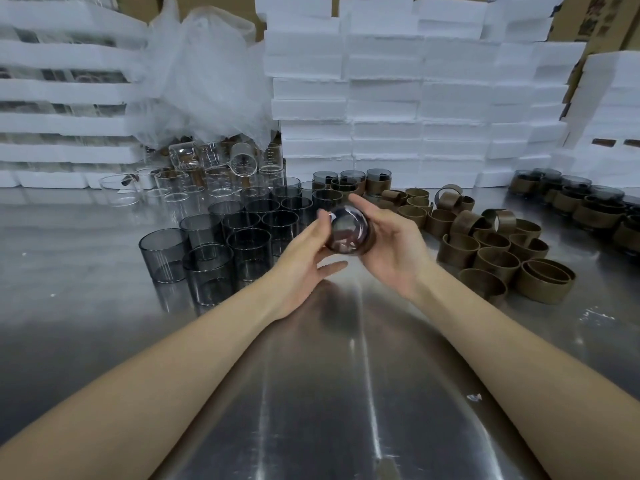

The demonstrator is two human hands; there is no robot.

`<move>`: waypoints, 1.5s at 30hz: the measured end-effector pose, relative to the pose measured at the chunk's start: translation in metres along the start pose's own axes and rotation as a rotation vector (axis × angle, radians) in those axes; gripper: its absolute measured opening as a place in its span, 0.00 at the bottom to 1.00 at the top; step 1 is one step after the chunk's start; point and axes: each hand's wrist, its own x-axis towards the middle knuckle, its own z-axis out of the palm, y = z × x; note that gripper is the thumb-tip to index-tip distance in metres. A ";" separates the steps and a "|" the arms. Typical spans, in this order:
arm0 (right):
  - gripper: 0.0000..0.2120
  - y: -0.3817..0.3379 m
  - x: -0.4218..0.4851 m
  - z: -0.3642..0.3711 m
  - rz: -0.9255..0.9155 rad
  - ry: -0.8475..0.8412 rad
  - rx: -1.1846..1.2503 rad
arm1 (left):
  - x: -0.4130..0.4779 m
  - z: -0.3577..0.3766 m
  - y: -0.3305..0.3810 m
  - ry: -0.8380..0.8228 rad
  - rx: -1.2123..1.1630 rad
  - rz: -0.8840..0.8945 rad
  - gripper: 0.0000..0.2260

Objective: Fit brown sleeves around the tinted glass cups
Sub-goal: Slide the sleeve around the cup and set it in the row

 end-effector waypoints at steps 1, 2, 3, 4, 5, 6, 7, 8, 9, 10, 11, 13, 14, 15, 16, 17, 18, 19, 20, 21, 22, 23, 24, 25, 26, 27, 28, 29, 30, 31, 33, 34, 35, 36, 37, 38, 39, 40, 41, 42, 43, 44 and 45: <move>0.22 -0.001 -0.001 -0.001 -0.012 0.021 -0.080 | -0.001 0.000 -0.003 0.002 0.101 0.059 0.25; 0.20 -0.002 -0.001 -0.002 -0.024 0.039 -0.150 | -0.002 0.000 -0.005 0.006 0.179 0.126 0.26; 0.18 -0.003 -0.002 -0.002 -0.032 0.055 -0.189 | -0.003 0.000 -0.008 0.009 0.221 0.183 0.29; 0.17 -0.003 -0.002 -0.002 -0.034 0.071 -0.197 | -0.003 -0.001 -0.010 0.011 0.246 0.230 0.31; 0.16 -0.003 -0.002 -0.001 -0.027 0.087 -0.181 | -0.003 -0.001 -0.011 0.019 0.266 0.273 0.33; 0.15 -0.002 -0.002 0.000 -0.007 0.099 -0.156 | -0.002 -0.001 -0.012 0.037 0.285 0.312 0.34; 0.14 -0.001 -0.002 0.003 0.027 0.102 -0.130 | -0.001 0.000 -0.012 0.062 0.295 0.339 0.35; 0.14 0.001 -0.002 0.005 0.074 0.088 -0.104 | -0.001 0.000 -0.012 0.089 0.295 0.357 0.36; 0.16 0.004 -0.002 0.006 0.123 0.070 -0.083 | 0.001 0.000 -0.012 0.111 0.293 0.372 0.36; 0.19 0.007 -0.002 0.006 0.165 0.059 -0.069 | 0.001 -0.001 -0.013 0.128 0.291 0.383 0.35; 0.22 0.010 -0.001 0.006 0.195 0.055 -0.063 | 0.002 -0.001 -0.014 0.139 0.291 0.390 0.34; 0.25 0.012 -0.001 0.004 0.212 0.058 -0.053 | 0.002 -0.001 -0.014 0.148 0.294 0.399 0.32; 0.25 0.013 -0.001 0.004 0.201 0.050 -0.054 | 0.002 -0.001 -0.014 0.149 0.295 0.406 0.31; 0.24 0.013 -0.002 0.004 0.180 0.033 -0.063 | 0.002 0.000 -0.013 0.149 0.295 0.412 0.31; 0.22 0.013 -0.002 0.005 0.153 0.022 -0.070 | 0.001 0.000 -0.013 0.147 0.291 0.416 0.31; 0.20 0.014 -0.003 0.006 0.123 0.016 -0.064 | 0.001 0.001 -0.012 0.144 0.286 0.419 0.31; 0.20 0.015 -0.003 0.006 0.095 0.018 -0.049 | 0.000 0.001 -0.012 0.139 0.282 0.421 0.31; 0.19 0.017 -0.003 0.006 0.072 0.017 -0.030 | 0.000 0.000 -0.011 0.136 0.286 0.423 0.31; 0.19 0.018 -0.003 0.005 0.057 0.015 -0.010 | 0.000 0.000 -0.010 0.138 0.295 0.426 0.31; 0.19 0.018 -0.003 0.005 0.048 0.011 0.006 | 0.000 0.000 -0.009 0.145 0.305 0.428 0.31; 0.20 0.017 -0.002 0.004 0.044 0.007 0.016 | -0.001 0.000 -0.008 0.156 0.315 0.427 0.31; 0.21 0.017 -0.002 0.004 0.044 0.000 0.018 | -0.001 0.001 -0.007 0.167 0.325 0.422 0.32; 0.21 0.016 -0.002 0.004 0.044 0.001 0.008 | -0.001 0.002 -0.006 0.177 0.335 0.415 0.32; 0.21 0.016 -0.002 0.005 0.042 0.015 -0.013 | -0.002 0.003 -0.006 0.184 0.343 0.408 0.31; 0.20 0.017 -0.002 0.005 0.035 0.045 -0.044 | -0.003 0.003 -0.005 0.187 0.348 0.404 0.31; 0.19 0.018 -0.001 0.006 0.022 0.081 -0.080 | -0.003 0.004 -0.004 0.188 0.349 0.403 0.30; 0.17 0.019 -0.001 0.008 0.002 0.111 -0.113 | -0.004 0.005 -0.003 0.189 0.346 0.404 0.30; 0.15 0.020 0.000 0.009 -0.017 0.131 -0.136 | -0.005 0.005 -0.002 0.189 0.341 0.407 0.30; 0.14 0.021 0.000 0.010 -0.033 0.144 -0.148 | -0.006 0.006 0.000 0.188 0.334 0.411 0.30; 0.13 0.021 0.000 0.011 -0.046 0.148 -0.155 | -0.006 0.007 0.001 0.185 0.329 0.415 0.30; 0.13 0.020 0.000 0.012 -0.062 0.142 -0.166 | -0.008 0.008 0.002 0.179 0.322 0.421 0.29; 0.13 0.020 0.000 0.011 -0.062 0.135 -0.165 | -0.008 0.008 0.002 0.178 0.318 0.420 0.29; 0.13 0.021 0.000 0.011 -0.055 0.126 -0.157 | -0.008 0.008 0.002 0.176 0.308 0.418 0.29; 0.13 0.021 0.000 0.009 -0.047 0.118 -0.147 | -0.008 0.008 0.002 0.175 0.297 0.414 0.29; 0.14 0.021 0.001 0.008 -0.040 0.112 -0.137 | -0.008 0.008 0.001 0.174 0.290 0.410 0.30; 0.14 0.021 0.001 0.007 -0.037 0.109 -0.131 | -0.008 0.008 0.001 0.174 0.290 0.406 0.30; 0.15 0.021 0.001 0.007 -0.035 0.110 -0.128 | -0.007 0.008 0.001 0.174 0.294 0.404 0.30; 0.15 0.021 0.002 0.006 -0.034 0.109 -0.125 | -0.007 0.008 0.001 0.173 0.298 0.404 0.30; 0.15 0.022 0.002 0.006 -0.033 0.108 -0.123 | -0.007 0.008 0.001 0.173 0.300 0.404 0.30; 0.15 0.022 0.002 0.006 -0.033 0.106 -0.124 | -0.007 0.008 0.001 0.174 0.302 0.405 0.30; 0.15 0.022 0.002 0.006 -0.034 0.104 -0.127 | -0.007 0.008 0.001 0.174 0.301 0.406 0.30; 0.15 0.022 0.003 0.006 -0.035 0.103 -0.127 | -0.007 0.008 0.001 0.174 0.300 0.407 0.30; 0.15 0.022 0.003 0.006 -0.034 0.102 -0.123 | -0.007 0.008 0.001 0.174 0.297 0.408 0.30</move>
